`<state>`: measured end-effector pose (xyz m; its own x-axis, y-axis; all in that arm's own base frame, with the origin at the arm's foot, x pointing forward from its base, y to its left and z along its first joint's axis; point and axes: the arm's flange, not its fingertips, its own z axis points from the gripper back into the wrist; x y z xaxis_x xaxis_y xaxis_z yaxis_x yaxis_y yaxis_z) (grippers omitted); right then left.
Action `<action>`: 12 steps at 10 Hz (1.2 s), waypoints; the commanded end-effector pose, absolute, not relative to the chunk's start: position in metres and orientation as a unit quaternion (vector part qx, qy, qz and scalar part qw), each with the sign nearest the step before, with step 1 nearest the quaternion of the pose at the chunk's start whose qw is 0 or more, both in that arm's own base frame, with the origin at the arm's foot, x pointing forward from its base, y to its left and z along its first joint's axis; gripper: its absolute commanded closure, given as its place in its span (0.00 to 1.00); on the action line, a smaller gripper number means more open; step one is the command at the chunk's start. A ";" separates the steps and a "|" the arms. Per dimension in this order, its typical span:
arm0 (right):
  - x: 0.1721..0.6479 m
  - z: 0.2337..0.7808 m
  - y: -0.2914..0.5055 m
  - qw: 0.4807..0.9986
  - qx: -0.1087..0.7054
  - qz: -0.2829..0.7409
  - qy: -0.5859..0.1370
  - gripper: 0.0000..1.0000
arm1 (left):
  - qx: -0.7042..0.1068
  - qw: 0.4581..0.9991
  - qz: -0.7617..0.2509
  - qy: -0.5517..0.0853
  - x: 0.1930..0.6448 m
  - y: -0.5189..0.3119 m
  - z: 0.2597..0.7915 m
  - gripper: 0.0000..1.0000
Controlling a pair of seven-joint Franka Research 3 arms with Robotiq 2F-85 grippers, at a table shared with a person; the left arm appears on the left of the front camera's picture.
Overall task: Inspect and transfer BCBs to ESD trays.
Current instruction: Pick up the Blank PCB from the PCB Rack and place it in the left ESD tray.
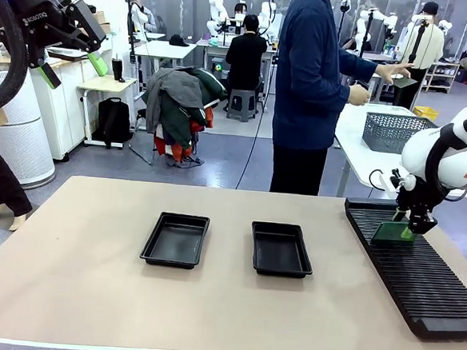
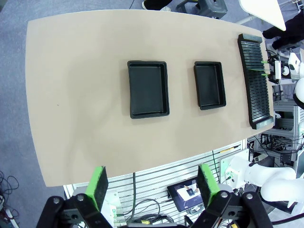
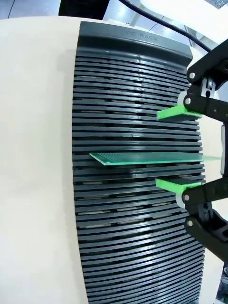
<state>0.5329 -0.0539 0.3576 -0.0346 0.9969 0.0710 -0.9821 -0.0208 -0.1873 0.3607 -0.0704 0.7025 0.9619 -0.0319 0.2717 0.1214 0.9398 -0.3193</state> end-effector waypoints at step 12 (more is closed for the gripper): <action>0.543 0.353 -0.056 0.694 -0.034 0.717 -0.061 0.79 | -0.172 0.976 -0.039 -0.131 0.360 -0.071 0.702 0.00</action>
<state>0.5381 -0.0551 0.3545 -0.0544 0.9975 0.0452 -0.9866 -0.0467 -0.1564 0.3607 -0.0704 0.7025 0.9619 -0.0319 0.2717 0.1214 0.9398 -0.3193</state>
